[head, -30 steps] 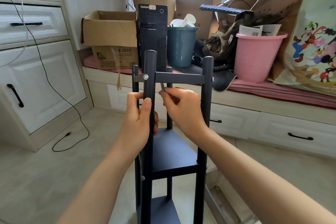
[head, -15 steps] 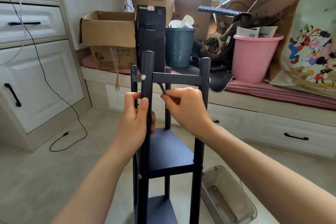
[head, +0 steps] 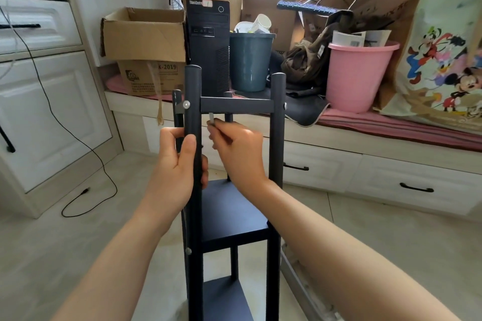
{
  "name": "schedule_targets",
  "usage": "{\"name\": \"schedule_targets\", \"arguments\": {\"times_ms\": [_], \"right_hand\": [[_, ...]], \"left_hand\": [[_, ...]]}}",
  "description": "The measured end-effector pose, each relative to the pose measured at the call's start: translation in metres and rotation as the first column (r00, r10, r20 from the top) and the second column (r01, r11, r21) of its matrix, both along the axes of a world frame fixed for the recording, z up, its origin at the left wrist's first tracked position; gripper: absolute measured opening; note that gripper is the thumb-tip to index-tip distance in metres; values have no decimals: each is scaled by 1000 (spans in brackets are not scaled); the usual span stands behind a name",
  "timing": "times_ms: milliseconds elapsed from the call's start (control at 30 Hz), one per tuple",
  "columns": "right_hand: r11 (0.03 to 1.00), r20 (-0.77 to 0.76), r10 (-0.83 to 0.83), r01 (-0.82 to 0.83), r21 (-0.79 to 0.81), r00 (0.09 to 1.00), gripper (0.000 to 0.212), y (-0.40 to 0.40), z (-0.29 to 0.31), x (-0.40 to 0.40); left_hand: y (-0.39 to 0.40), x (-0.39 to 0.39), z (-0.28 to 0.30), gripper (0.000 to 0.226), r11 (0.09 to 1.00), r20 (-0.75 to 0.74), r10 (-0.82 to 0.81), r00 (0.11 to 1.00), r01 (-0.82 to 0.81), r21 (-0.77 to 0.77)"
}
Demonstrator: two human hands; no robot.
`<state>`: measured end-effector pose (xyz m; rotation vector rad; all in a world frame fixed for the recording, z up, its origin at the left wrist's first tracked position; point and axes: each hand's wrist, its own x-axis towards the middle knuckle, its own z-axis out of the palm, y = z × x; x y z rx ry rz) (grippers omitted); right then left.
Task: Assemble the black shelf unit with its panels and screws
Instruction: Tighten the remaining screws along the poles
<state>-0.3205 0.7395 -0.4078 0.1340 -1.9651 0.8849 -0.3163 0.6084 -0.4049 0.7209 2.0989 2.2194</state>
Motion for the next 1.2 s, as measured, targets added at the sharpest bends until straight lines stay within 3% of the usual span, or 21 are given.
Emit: {"name": "schedule_targets", "arguments": {"times_ms": [300, 533, 767, 933, 1000, 1067, 1200], "right_hand": [[1000, -141, -9, 10, 10, 990, 7, -8, -9, -27], [989, -82, 24, -36, -141, 996, 12, -16, -17, -38], [961, 208, 146, -89, -262, 967, 17, 3, -14, -16], [939, 530, 262, -85, -334, 807, 21, 9, -16, 27], [861, 579, 374, -38, -507, 724, 19, 8, -12, 45], [711, 549, 511, 33, -702, 662, 17, 5, -7, 59], [479, 428, 652, 98, -872, 625, 17, -2, -4, 77]], "left_hand": [[-7, -4, -2, 8, 1000, -28, 5, 1000, -5, -9], [-4, -6, -1, 8, 1000, -44, 28, 999, -28, -13], [1, -3, -4, 8, 1000, -52, 20, 998, -21, -23], [4, 1, -3, 9, 1000, -55, 22, 998, -23, -15], [5, 5, -3, 8, 995, -126, 69, 990, -77, -58], [6, 9, -4, 8, 989, -166, 111, 980, -125, -74], [11, 18, -4, 5, 973, -226, 169, 959, -199, -117]]}}
